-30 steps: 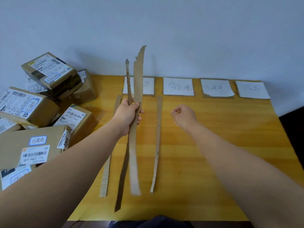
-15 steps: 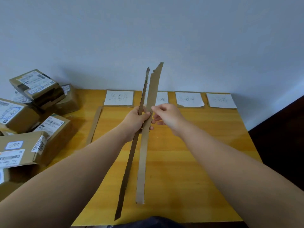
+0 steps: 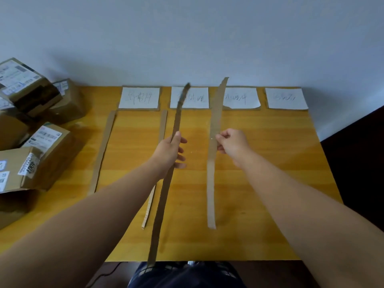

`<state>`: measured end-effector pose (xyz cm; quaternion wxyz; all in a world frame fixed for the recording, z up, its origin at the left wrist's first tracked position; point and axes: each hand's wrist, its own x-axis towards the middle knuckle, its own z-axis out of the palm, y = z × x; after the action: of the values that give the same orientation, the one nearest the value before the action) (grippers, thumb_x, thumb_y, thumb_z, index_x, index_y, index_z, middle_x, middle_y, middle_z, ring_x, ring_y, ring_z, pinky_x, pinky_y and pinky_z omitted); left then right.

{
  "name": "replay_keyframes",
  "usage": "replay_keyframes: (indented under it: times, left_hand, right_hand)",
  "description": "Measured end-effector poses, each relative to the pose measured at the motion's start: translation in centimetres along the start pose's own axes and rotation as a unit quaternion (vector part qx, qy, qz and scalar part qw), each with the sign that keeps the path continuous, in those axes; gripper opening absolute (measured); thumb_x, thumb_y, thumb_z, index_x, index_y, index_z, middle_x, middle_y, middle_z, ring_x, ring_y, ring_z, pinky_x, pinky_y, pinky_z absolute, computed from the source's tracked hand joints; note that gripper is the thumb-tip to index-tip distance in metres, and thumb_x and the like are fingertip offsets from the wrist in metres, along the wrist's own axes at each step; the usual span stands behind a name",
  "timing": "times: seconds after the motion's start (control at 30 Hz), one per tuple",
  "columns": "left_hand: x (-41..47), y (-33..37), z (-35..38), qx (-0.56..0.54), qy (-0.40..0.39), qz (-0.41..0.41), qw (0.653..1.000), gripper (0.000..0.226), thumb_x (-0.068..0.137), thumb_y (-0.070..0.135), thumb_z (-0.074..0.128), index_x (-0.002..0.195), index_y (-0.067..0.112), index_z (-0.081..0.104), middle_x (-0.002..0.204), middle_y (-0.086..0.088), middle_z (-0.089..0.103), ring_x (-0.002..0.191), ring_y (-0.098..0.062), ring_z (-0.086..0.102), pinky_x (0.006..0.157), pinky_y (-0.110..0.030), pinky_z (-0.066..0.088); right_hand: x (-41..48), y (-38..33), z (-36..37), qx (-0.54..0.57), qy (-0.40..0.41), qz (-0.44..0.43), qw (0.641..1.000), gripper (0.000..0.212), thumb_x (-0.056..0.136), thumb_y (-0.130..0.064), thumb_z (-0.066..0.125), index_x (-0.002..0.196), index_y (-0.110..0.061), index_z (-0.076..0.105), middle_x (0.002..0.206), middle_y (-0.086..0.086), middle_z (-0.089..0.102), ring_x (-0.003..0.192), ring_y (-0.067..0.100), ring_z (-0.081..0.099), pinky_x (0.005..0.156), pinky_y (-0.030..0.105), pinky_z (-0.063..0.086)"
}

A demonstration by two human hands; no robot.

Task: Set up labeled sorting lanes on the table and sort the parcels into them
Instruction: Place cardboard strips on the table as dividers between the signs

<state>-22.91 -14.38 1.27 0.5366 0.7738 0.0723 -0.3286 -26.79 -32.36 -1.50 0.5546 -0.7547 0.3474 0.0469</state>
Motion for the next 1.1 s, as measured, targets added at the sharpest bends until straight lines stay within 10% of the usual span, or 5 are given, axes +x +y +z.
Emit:
replay_keyframes:
  times: [0.23,0.53,0.8,0.93,1.1]
  left_hand:
    - [2.7,-0.8,0.1,-0.054,0.002,-0.068,0.996,0.033,0.097,0.028,0.038,0.113,0.012,0.062,0.074,-0.001,0.037,0.057,-0.015,0.038,0.047,-0.026,0.035]
    - [5.5,-0.9,-0.1,-0.083,-0.014,-0.050,0.995,0.032,0.100,0.029,0.041,0.121,0.011,0.058,0.073,-0.004,0.053,0.063,-0.020,0.054,0.067,-0.035,0.051]
    - [7.1,-1.2,0.2,0.082,-0.042,-0.032,0.995,0.042,0.100,0.050,0.025,0.113,0.036,0.063,0.143,-0.006,0.043,0.130,-0.029,0.040,0.108,-0.045,0.034]
    - [7.0,-1.1,-0.3,0.026,-0.083,-0.018,0.996,0.033,0.101,0.041,0.039,0.113,0.025,0.064,0.078,-0.002,0.048,0.073,-0.021,0.052,0.067,-0.028,0.047]
    - [7.0,-1.1,-0.7,-0.001,-0.080,0.007,0.997,0.026,0.097,0.035,0.051,0.109,0.019,0.068,0.067,0.001,0.039,0.055,-0.012,0.037,0.050,-0.021,0.041]
  right_hand:
    - [2.3,3.8,0.7,-0.039,0.009,0.064,0.997,0.009,0.096,-0.011,0.054,0.092,-0.007,0.061,0.085,0.012,0.068,0.073,0.023,0.062,0.072,0.039,0.055]
    - [3.6,4.6,1.3,-0.092,0.003,0.089,0.992,0.021,0.097,-0.011,0.052,0.077,-0.016,0.056,0.075,0.004,0.061,0.068,0.018,0.060,0.081,0.041,0.056]
    - [5.6,4.6,1.8,-0.156,-0.002,0.099,0.983,0.021,0.094,-0.012,0.052,0.073,-0.012,0.053,0.077,0.015,0.057,0.072,0.028,0.056,0.077,0.045,0.054]
    - [6.0,4.8,1.8,-0.184,0.014,0.116,0.976,0.019,0.093,-0.019,0.054,0.076,-0.012,0.056,0.085,0.020,0.071,0.078,0.034,0.068,0.080,0.049,0.058]
    - [6.0,4.8,1.6,-0.270,0.021,0.105,0.957,0.036,0.093,-0.022,0.054,0.061,-0.013,0.041,0.056,0.006,0.049,0.047,0.020,0.042,0.047,0.025,0.033]
